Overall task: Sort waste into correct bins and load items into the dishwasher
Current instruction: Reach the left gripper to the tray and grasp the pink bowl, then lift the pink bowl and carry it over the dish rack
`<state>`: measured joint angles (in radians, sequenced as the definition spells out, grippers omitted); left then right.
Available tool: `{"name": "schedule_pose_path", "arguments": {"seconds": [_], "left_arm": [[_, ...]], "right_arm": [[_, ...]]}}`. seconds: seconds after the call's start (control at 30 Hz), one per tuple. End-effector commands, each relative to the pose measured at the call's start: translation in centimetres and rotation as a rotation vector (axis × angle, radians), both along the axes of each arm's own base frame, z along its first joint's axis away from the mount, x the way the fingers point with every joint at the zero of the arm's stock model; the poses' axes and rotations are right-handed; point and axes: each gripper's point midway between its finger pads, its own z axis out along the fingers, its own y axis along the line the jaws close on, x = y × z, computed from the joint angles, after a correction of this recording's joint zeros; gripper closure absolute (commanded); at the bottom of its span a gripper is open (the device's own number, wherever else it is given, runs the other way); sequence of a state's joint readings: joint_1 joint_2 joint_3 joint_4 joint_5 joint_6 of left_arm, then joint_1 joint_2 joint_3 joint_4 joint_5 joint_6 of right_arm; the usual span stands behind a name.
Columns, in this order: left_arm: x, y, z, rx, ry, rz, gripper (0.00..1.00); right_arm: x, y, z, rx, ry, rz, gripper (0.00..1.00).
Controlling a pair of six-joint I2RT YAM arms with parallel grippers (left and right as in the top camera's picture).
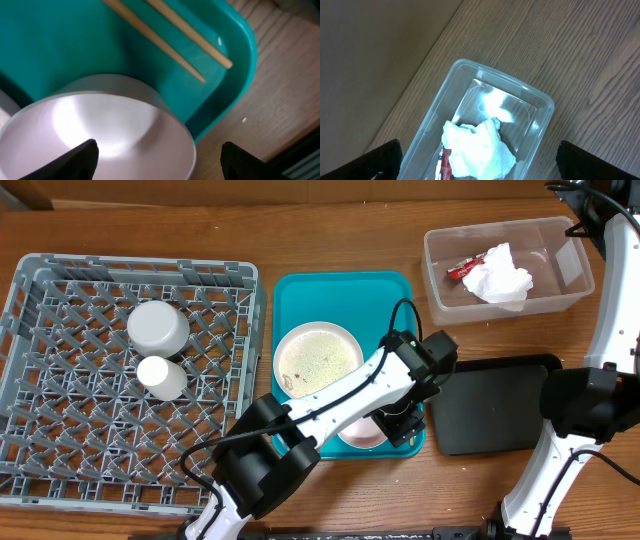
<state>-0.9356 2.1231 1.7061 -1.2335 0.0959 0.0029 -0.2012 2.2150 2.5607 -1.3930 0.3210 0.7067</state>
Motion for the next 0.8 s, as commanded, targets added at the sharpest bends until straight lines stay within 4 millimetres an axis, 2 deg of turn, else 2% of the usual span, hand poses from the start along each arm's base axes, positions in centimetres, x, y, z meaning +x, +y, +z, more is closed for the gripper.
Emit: {"name": "schedule_pose_path", "arguments": {"seconds": [0.0,0.17,0.37,0.53,0.63,0.77], "left_arm": [[-0.6,1.0,-1.4,0.033,0.012,-0.004,0.21],[-1.4,1.5,-2.6,0.039,0.038,-0.001,0.25],[-1.0,1.1,-2.5,0.025,0.023,0.018,0.48],[-0.6,0.5,-1.9,0.01,0.015,0.032,0.75],[-0.4,0.2,-1.5,-0.001,0.007,0.036,0.8],[-0.1,-0.3,-0.7,-0.014,0.001,0.051,0.96]], "right_arm": [[-0.3,0.0,1.8,-0.009,-0.043,-0.009,0.0],[-0.3,0.0,1.8,-0.01,-0.043,-0.009,0.0],[-0.3,0.0,1.8,-0.009,-0.043,-0.009,0.0],[-0.3,0.0,1.8,-0.01,-0.043,-0.009,0.0],[-0.3,0.0,1.8,-0.009,-0.043,-0.009,0.0],[-0.3,0.0,1.8,-0.009,-0.043,-0.009,0.0]]}}
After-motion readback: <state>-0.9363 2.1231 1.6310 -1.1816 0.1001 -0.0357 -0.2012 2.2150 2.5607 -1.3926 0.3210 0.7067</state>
